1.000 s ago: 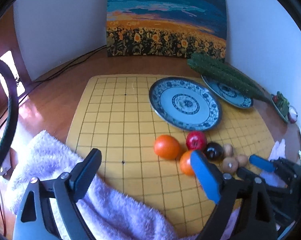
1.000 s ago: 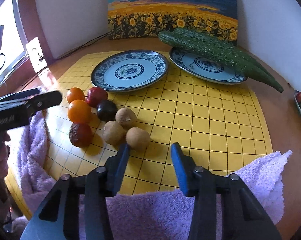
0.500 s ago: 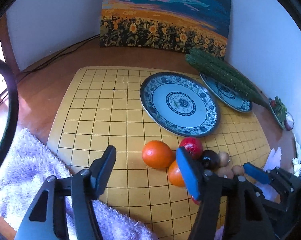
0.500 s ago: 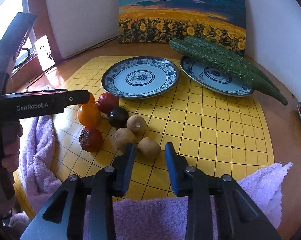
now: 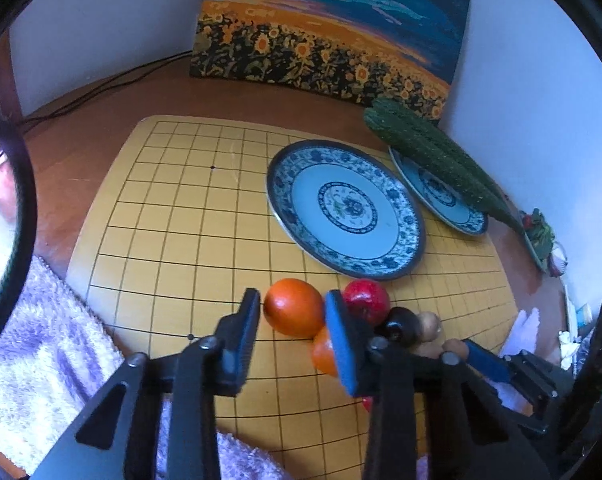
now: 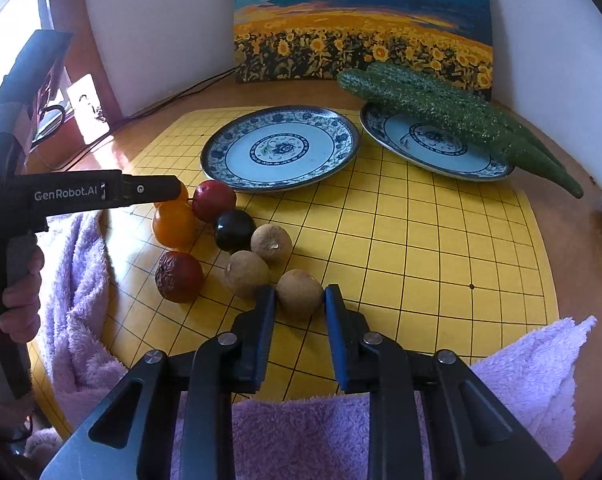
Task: Organize fruits
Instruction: 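Grasp an orange with the left gripper while the right gripper grasps a brown round fruit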
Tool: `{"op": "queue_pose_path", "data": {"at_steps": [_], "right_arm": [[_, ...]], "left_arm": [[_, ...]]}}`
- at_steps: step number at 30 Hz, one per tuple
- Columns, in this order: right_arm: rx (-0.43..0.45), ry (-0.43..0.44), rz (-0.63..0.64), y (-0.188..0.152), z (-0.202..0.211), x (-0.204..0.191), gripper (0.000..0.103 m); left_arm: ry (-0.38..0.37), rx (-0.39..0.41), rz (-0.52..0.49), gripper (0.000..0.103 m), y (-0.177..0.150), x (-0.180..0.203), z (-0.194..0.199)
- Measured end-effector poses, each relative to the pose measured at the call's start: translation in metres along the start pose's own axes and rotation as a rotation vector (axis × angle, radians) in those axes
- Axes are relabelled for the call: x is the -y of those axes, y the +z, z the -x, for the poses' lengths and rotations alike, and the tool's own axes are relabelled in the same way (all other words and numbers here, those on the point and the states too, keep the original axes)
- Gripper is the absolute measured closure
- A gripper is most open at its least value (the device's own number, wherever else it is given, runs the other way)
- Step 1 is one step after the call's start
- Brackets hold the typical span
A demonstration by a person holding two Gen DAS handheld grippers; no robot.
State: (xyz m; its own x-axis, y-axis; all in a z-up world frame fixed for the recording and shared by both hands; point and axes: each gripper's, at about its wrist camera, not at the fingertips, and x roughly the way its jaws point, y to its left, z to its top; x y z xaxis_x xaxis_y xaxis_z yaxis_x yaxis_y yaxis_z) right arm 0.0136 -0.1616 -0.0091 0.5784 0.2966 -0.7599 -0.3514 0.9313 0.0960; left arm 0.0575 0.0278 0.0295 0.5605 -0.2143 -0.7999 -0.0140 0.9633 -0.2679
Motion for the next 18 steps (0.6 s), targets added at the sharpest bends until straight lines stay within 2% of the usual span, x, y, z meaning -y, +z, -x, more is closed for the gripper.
{"op": "queue_pose_path", "data": {"at_steps": [9,18], "right_arm": [[0.024,0.009,-0.027,0.002,0.008,0.006,0.077],[0.047,0.021,-0.014,0.021,0.018,0.009,0.077]], "left_arm": [[0.004,0.017,0.003,0.069,0.0,0.001,0.006],[0.013,0.067,-0.052,0.069,0.011,0.013,0.023]]}}
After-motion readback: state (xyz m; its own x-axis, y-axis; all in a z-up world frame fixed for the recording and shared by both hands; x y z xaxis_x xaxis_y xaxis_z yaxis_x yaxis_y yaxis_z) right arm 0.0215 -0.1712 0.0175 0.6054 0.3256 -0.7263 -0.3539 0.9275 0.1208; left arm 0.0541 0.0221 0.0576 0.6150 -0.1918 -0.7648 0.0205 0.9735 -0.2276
